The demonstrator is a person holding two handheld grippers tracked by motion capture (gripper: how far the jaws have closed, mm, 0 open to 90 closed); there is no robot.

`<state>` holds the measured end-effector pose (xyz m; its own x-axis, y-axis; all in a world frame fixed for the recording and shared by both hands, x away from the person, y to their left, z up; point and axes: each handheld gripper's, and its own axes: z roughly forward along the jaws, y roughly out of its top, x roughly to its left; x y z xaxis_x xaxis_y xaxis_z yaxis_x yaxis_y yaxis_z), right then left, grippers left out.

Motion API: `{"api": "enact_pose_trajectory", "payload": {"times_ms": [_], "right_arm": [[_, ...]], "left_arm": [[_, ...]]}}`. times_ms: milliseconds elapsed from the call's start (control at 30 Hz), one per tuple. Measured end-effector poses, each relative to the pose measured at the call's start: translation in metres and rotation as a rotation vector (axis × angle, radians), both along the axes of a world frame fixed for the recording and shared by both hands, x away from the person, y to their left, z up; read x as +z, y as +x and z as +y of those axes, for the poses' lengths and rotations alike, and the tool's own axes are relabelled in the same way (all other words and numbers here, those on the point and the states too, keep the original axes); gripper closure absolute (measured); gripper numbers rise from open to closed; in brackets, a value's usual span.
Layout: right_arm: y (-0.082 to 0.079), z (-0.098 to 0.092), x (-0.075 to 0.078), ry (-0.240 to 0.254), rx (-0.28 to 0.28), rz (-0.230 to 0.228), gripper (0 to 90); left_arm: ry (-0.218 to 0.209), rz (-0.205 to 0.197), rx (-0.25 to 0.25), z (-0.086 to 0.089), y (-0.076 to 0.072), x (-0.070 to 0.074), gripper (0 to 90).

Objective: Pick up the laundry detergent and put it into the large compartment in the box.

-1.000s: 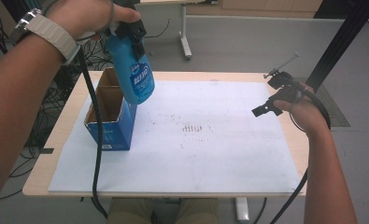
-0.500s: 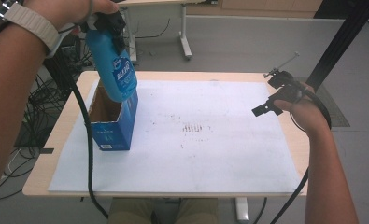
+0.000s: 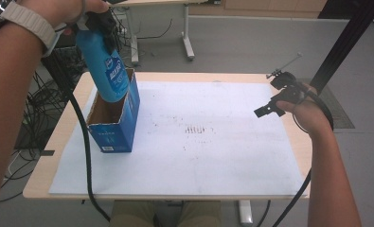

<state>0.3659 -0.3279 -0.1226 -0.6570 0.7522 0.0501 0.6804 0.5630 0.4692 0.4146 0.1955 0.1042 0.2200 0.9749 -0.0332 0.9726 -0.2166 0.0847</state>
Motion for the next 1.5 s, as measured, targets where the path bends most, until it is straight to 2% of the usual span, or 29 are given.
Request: {"api": "enact_pose_trajectory", "payload": {"times_ms": [300,800,1500], "right_arm": [[-0.002,-0.002,0.0,-0.002,-0.003,0.0,8.2],[0.004,0.001,-0.005,0.001,0.0,0.006,8.2],[0.007,0.0,-0.011,0.008,-0.001,0.02,8.1]], "left_arm": [[-0.005,0.009,0.076,0.018,0.007,-0.011,38.0],[-0.008,0.019,0.113,0.032,0.014,-0.024,38.0],[0.006,-0.006,0.154,0.041,0.017,-0.039,38.0]]}}
